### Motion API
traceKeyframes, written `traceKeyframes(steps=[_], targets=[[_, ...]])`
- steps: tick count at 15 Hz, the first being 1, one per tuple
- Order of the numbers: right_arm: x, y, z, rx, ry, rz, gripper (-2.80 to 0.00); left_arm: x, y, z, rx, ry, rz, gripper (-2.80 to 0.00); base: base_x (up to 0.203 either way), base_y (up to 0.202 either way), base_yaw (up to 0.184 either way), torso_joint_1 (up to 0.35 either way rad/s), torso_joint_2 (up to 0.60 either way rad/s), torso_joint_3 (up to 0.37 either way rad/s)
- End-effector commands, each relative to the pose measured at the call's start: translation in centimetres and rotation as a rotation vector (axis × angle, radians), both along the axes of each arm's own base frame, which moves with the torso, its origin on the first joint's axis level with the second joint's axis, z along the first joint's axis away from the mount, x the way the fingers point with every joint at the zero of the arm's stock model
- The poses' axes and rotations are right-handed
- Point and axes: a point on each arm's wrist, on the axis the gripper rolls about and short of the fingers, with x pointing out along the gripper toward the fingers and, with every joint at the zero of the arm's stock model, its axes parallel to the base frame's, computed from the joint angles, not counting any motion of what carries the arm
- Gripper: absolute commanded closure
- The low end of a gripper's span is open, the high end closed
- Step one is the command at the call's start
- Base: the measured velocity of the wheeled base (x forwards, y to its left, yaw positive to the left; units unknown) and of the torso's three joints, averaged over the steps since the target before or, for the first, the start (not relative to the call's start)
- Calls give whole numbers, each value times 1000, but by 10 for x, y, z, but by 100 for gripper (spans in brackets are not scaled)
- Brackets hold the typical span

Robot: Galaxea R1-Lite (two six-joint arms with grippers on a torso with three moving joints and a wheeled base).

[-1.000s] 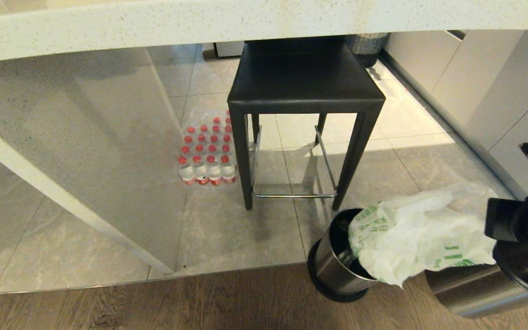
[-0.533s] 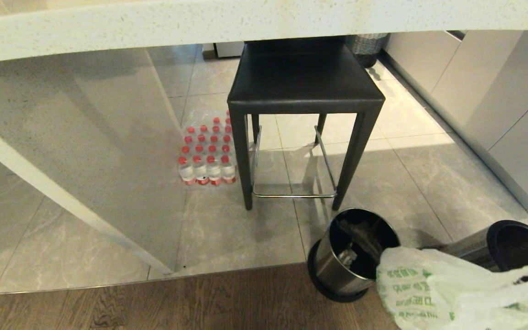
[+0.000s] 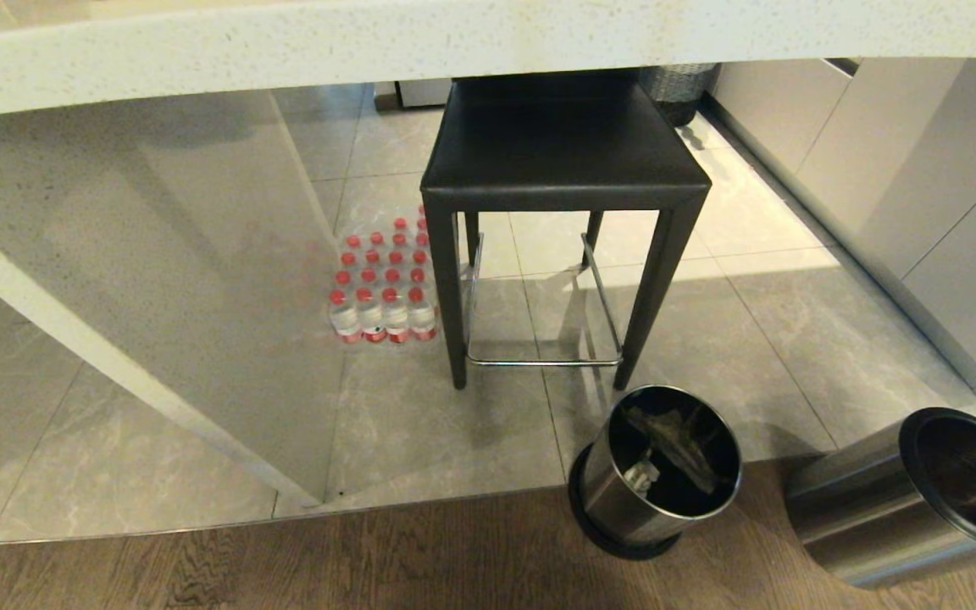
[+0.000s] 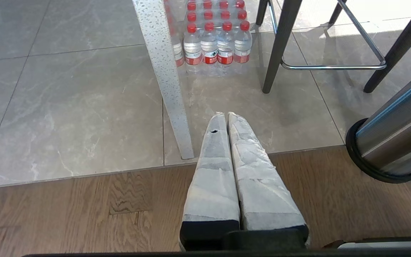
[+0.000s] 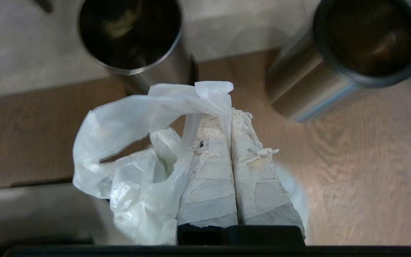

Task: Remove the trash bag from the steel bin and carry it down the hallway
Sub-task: Put the trash bag at the door

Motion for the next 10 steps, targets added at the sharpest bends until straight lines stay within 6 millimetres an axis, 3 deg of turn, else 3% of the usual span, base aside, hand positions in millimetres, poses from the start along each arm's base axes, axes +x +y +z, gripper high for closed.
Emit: traceKeyframes(steps=[1, 4, 10], targets=[[-2, 1, -4, 15, 7, 9, 0, 0, 0, 0, 0, -1, 0, 0, 0, 0, 0, 0, 0, 0], [-6, 4, -8, 2, 24, 89, 0, 0, 0, 0, 0, -1, 1, 0, 0, 0, 0, 0, 0, 0], [-29, 4, -21, -31, -221, 67, 0, 0, 0, 0, 0, -1, 0, 0, 0, 0, 0, 0, 0, 0]])
